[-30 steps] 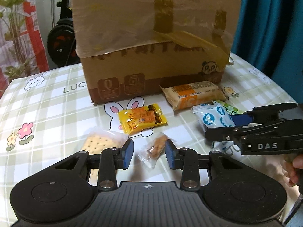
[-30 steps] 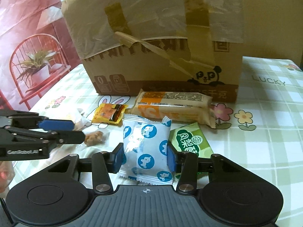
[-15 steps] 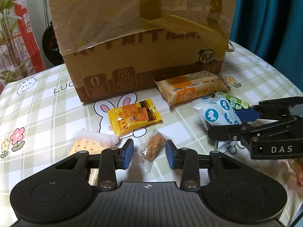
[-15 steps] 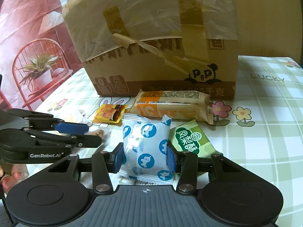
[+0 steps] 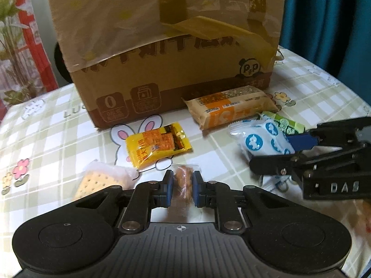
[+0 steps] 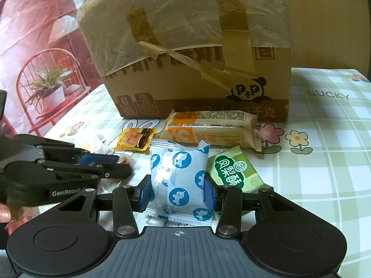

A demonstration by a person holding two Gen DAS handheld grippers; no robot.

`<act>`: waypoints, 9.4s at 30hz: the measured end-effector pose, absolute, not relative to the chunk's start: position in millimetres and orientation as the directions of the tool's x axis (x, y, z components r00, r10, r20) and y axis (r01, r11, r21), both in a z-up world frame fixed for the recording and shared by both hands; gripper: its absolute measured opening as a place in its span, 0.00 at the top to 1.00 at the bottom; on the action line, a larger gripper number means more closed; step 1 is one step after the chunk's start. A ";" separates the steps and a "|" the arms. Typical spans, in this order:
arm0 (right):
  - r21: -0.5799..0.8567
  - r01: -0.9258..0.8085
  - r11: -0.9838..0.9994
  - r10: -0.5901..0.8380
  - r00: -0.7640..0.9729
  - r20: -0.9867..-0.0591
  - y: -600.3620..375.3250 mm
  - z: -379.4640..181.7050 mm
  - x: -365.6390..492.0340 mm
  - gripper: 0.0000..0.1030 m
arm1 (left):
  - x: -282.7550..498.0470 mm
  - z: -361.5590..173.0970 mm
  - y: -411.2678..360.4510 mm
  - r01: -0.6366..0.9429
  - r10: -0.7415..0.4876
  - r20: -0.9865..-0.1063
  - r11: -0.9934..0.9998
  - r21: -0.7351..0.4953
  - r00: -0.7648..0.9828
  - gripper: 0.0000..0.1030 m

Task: Organize snacks
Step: 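Carry both packets over the box and open both grippers to drop them inside, then move both grippers back to the snack pile, then grasp the green cake packet with the right gripper while the left grasps the yellow packet, then carry both packets over the box and open both grippers to drop them inside, then move both grippers back to the remaining snacks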

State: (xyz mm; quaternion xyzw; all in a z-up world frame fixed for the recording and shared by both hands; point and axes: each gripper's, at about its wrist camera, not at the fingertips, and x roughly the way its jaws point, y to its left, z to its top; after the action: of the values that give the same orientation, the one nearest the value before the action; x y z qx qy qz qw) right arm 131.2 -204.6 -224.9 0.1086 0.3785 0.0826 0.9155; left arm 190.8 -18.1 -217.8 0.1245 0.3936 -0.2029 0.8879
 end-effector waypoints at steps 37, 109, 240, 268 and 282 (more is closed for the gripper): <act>0.017 -0.053 0.998 0.055 0.935 -0.349 -276.4 -17.0 261.3 0.60 | 319.2 -27.5 -39.3 0.307 -0.305 -0.410 0.950 -0.063 0.859 0.82; 0.097 -0.106 0.990 0.144 0.681 -0.718 -244.6 -225.7 148.9 0.47 | 203.5 -179.8 33.0 0.258 -0.262 -0.691 0.960 -0.112 0.674 0.48; 0.007 -0.028 1.000 0.028 0.918 -0.395 -281.7 -64.2 263.5 0.41 | 318.6 -54.1 -30.1 0.336 -0.296 -0.498 0.942 -0.010 0.815 0.40; 0.111 -0.060 0.992 0.101 0.905 -0.414 -255.6 -67.5 140.6 0.25 | 192.6 -47.1 52.9 0.210 -0.213 -0.527 0.975 -0.067 0.823 0.28; 0.136 -0.058 0.989 0.128 0.796 -0.591 -243.7 -159.1 142.7 0.23 | 192.7 -128.0 96.7 0.124 -0.168 -0.676 0.986 -0.114 0.717 0.28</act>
State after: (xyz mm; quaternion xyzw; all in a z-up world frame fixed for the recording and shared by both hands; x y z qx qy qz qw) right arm 142.7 -243.7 -159.1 0.0557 0.3154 0.0493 0.9461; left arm 192.7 96.7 -128.0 -0.0301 0.3675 -0.0788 0.9262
